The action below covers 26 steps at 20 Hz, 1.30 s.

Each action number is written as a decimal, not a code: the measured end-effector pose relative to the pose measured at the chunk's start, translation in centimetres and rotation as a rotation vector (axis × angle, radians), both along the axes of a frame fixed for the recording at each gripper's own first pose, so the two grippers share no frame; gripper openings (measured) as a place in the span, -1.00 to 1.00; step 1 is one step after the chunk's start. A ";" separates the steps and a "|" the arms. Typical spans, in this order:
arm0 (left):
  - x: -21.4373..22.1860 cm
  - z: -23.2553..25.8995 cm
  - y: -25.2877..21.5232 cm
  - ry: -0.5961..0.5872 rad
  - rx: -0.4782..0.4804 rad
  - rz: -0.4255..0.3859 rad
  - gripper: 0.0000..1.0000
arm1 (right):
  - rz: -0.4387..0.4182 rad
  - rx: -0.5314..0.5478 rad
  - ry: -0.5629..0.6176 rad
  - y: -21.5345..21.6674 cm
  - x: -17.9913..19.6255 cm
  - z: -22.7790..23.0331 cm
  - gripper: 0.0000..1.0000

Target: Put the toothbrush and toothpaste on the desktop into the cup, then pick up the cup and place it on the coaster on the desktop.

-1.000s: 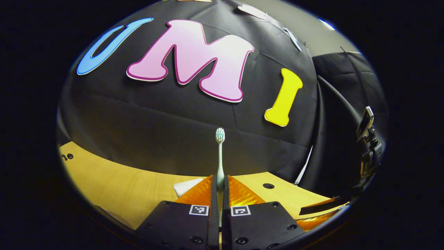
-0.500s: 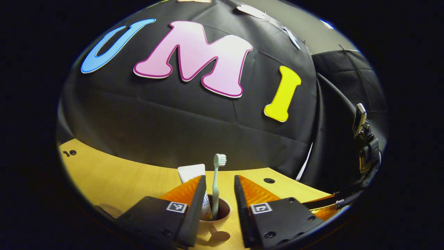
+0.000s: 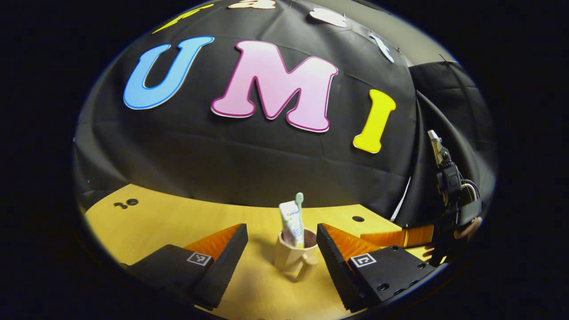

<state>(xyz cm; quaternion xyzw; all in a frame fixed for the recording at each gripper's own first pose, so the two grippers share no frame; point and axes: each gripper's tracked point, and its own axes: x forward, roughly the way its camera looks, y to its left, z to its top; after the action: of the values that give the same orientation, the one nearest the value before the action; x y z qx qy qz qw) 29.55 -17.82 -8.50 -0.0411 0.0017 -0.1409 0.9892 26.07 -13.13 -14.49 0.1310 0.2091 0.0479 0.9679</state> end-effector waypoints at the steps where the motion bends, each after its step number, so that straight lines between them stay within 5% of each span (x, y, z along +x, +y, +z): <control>1: -1.0 -0.3 1.2 0.019 -0.001 0.020 0.95 | 0.010 0.004 0.006 0.8 0.3 0.5 0.95; 13: -9.0 -3.0 12.4 0.176 -0.028 0.219 0.96 | 0.084 -0.153 0.237 6.8 2.1 -0.7 0.95; 21: -11.4 -4.6 16.4 0.241 -0.133 0.304 0.95 | 0.155 -0.164 0.472 11.1 2.7 -6.4 0.95; 26: -12.7 -6.8 18.7 0.321 -0.210 0.360 0.96 | 0.108 -0.090 0.603 11.4 4.0 -9.7 0.95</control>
<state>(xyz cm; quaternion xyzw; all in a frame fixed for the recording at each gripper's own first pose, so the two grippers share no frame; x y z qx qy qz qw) 16.81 0.89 -15.28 -0.1649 0.1366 0.0463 0.9757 30.07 -1.74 -24.23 0.0850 0.4955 0.0488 0.8630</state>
